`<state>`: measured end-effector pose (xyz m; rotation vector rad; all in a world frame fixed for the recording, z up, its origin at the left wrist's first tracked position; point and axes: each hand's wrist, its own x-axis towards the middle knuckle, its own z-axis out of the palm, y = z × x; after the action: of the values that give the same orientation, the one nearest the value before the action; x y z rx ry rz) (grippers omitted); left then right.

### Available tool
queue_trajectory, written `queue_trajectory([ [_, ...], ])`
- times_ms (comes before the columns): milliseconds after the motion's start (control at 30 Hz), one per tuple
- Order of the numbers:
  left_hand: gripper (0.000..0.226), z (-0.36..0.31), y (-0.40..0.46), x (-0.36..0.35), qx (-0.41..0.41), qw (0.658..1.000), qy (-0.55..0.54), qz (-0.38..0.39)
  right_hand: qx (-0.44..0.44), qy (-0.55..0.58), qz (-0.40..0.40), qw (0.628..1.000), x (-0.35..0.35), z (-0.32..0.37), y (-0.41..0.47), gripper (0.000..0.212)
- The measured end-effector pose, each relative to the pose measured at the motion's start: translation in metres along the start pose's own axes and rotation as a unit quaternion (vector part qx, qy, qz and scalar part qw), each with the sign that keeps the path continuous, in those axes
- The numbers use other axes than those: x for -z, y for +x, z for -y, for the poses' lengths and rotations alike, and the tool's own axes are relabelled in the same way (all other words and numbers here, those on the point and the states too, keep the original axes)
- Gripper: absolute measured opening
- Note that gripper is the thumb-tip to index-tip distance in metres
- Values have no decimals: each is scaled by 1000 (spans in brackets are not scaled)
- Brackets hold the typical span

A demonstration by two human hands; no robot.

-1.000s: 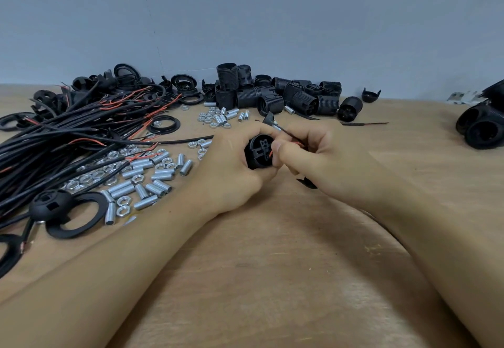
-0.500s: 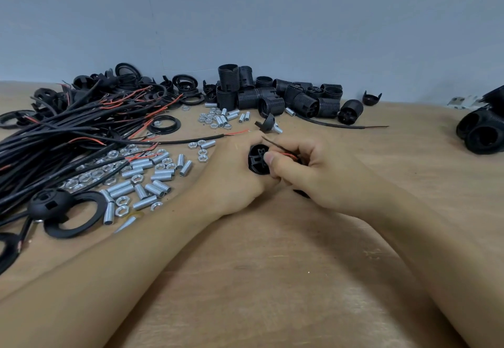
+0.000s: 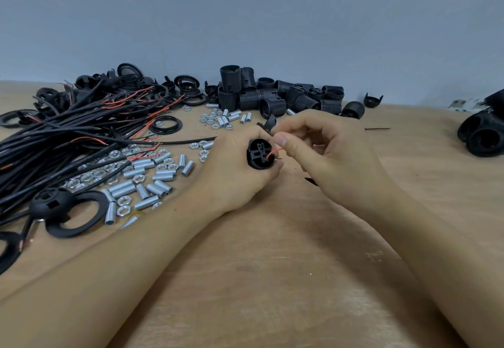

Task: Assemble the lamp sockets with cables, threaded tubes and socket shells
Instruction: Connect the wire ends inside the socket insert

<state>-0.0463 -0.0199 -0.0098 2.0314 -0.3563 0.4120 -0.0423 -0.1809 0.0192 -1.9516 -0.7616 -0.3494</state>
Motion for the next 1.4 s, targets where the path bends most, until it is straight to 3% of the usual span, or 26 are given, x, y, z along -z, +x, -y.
queue_trajectory([
  [300, 14, 1, 0, 0, 5, 1000, 6, -2, 7, -22, 20, 1000, 1, 0, 0, 11],
  [933, 16, 3, 1, 0, -14, 999, 29, 2, -62, -12, 35, 997, -7, -5, 0, 12],
  [1233, 18, 4, 1, -1, -5, 997, 72, 23, -44, -60, 21, 997, -8, -5, 0, 12],
  [1400, 14, 4, 2, -3, -12, 995, 101, 18, -28, -79, -27, 996, -18, -1, -5, 14],
])
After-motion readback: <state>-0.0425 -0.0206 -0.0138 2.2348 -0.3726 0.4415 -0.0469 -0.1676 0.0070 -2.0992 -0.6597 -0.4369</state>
